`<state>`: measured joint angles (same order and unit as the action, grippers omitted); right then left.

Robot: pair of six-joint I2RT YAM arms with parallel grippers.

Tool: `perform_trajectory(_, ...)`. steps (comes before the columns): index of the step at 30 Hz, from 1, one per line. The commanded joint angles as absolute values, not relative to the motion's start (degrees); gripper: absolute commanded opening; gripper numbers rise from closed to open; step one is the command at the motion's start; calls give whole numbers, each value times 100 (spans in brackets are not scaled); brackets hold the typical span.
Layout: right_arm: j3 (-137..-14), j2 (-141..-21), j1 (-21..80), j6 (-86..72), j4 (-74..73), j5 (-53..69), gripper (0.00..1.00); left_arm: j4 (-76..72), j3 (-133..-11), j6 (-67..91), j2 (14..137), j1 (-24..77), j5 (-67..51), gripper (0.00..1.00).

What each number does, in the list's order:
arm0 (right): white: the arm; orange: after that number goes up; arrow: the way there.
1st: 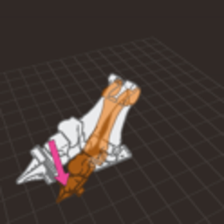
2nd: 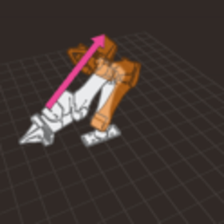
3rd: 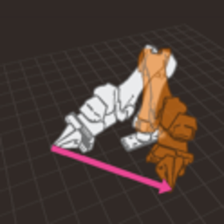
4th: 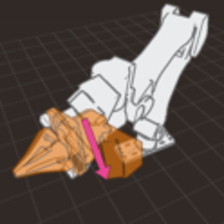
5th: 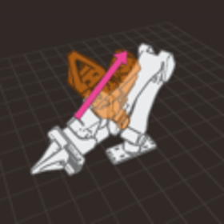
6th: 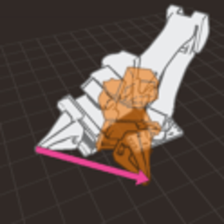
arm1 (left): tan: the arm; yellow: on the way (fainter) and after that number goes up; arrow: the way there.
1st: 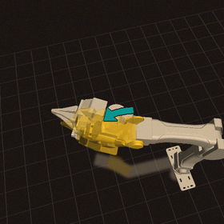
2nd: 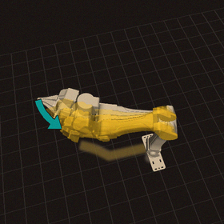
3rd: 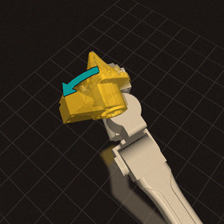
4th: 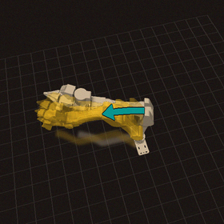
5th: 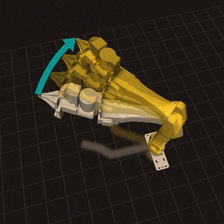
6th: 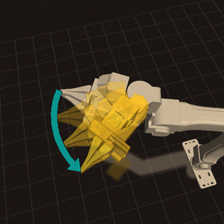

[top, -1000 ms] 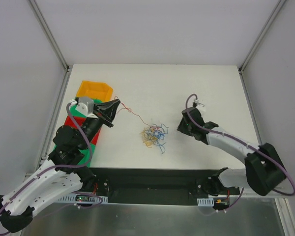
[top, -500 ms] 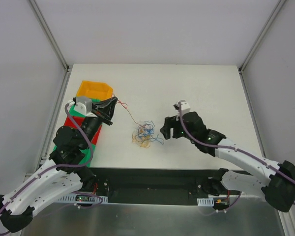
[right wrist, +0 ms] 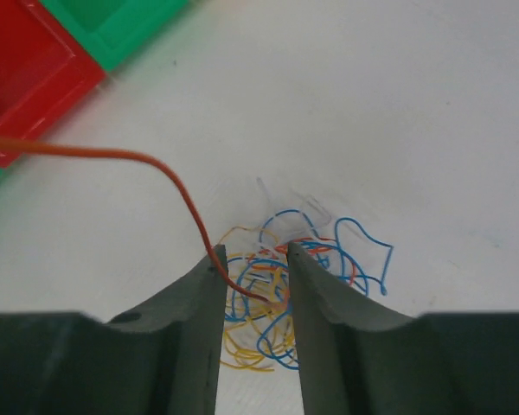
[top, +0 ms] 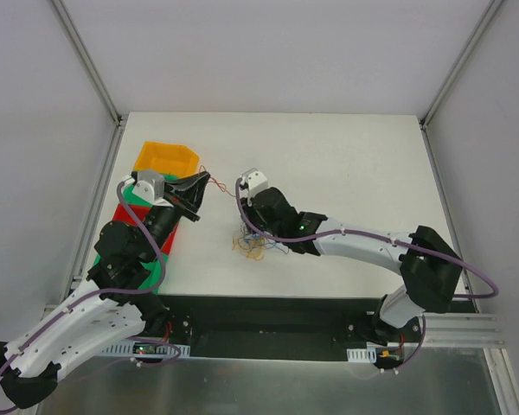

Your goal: Untangle the cables

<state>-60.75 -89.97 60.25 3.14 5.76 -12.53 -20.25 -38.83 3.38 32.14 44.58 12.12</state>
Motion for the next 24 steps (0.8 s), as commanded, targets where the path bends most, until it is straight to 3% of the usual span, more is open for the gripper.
perform_trajectory(1,-5908,-8773,5933,-209,809,-2888,20,-2215,-4052,360,3234,4456,1046,0)
perform_trajectory(2,-5784,-8589,5837,-376,704,-3144,14,-2215,-4052,369,3252,4465,1020,0)
perform_trajectory(7,-5300,-7421,5003,-852,-445,-3821,1,-2224,-4052,404,3287,4456,888,0)
perform_trajectory(11,-5229,-6120,4676,-380,-1027,-4200,1,-2223,-4078,475,3479,4465,582,0)
perform_trajectory(15,-5852,-5047,4676,217,-1677,-4193,1,-1970,-4472,711,4155,4456,-849,0)
perform_trajectory(19,-6249,-4720,4658,475,-1977,-3762,1,-1934,-4728,1212,4833,4474,-2028,0)
perform_trajectory(24,-5872,-4913,4579,-333,-2864,-3762,1,-1811,-4922,1292,5299,4526,-2522,0)
